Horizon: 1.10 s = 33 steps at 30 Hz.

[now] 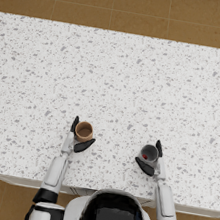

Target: Pick up two cups and pour the berry on the right into the cup on the left

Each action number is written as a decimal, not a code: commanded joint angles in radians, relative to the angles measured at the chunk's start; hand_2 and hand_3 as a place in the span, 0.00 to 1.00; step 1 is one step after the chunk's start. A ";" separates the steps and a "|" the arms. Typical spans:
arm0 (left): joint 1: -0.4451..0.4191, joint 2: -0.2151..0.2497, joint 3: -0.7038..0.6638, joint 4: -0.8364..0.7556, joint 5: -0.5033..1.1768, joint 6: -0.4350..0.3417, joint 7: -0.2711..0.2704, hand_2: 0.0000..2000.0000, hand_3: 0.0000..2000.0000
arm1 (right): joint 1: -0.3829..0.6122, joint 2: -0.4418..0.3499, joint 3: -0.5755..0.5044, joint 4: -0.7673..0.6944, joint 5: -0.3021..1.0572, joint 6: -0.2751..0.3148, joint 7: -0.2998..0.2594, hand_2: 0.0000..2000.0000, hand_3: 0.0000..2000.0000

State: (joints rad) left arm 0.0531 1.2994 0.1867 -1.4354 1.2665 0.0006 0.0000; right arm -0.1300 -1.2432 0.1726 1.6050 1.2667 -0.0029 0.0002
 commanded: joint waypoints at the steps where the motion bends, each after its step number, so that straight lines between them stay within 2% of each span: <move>1: 0.007 0.005 -0.003 0.018 0.000 0.000 0.000 0.00 0.00 | 0.018 -0.009 0.010 -0.012 0.000 0.000 0.000 0.00 0.00; 5: 0.015 0.015 -0.004 0.025 0.000 0.000 -0.001 0.00 0.00 | 0.060 -0.033 0.022 -0.046 0.000 0.005 0.000 0.00 0.00; 6: 0.007 0.013 -0.006 0.013 0.000 0.000 -0.001 0.68 0.16 | 0.047 -0.030 0.017 -0.031 0.000 0.011 0.000 0.68 0.16; 7: 0.002 0.014 -0.009 0.004 0.000 -0.003 -0.001 1.00 0.33 | 0.041 -0.029 0.005 -0.029 0.000 0.033 0.000 1.00 0.33; 9: 0.000 0.017 -0.018 -0.012 0.000 -0.015 -0.002 1.00 0.64 | 0.043 -0.033 -0.003 -0.016 0.000 0.063 0.000 1.00 0.64; 14: 0.006 0.030 -0.032 -0.089 0.000 -0.019 -0.004 1.00 0.64 | 0.053 -0.047 -0.037 0.030 0.000 0.054 0.006 1.00 0.64; 16: 0.006 0.035 -0.015 -0.149 0.000 -0.022 -0.004 1.00 0.64 | 0.078 -0.059 -0.058 0.131 0.000 0.054 0.006 1.00 0.64; 18: 0.026 0.049 0.017 -0.198 0.000 -0.023 -0.004 1.00 0.64 | 0.116 -0.076 -0.064 0.169 0.000 0.056 0.005 1.00 0.64; 22: 0.119 0.113 0.062 -0.176 0.000 -0.026 -0.004 1.00 0.64 | 0.294 -0.133 -0.077 0.114 0.000 0.064 0.006 1.00 0.64; 24: 0.150 0.127 0.075 -0.160 0.000 -0.027 -0.004 1.00 0.64 | 0.366 -0.155 -0.075 0.069 0.000 0.066 0.006 1.00 0.64; 29: 0.177 0.147 0.082 -0.135 0.031 -0.029 -0.004 1.00 0.64 | 0.474 -0.191 -0.048 -0.006 0.000 0.067 0.006 1.00 0.64; 33: 0.191 0.161 0.098 -0.126 0.157 -0.032 -0.003 1.00 0.64 | 0.574 -0.228 -0.016 -0.041 0.125 0.077 0.006 1.00 0.64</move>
State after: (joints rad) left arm 0.2207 1.4513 0.2770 -1.5616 1.4548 -0.0325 -0.0032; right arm 0.3672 -1.4498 0.1389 1.5820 1.4232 0.0767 0.0064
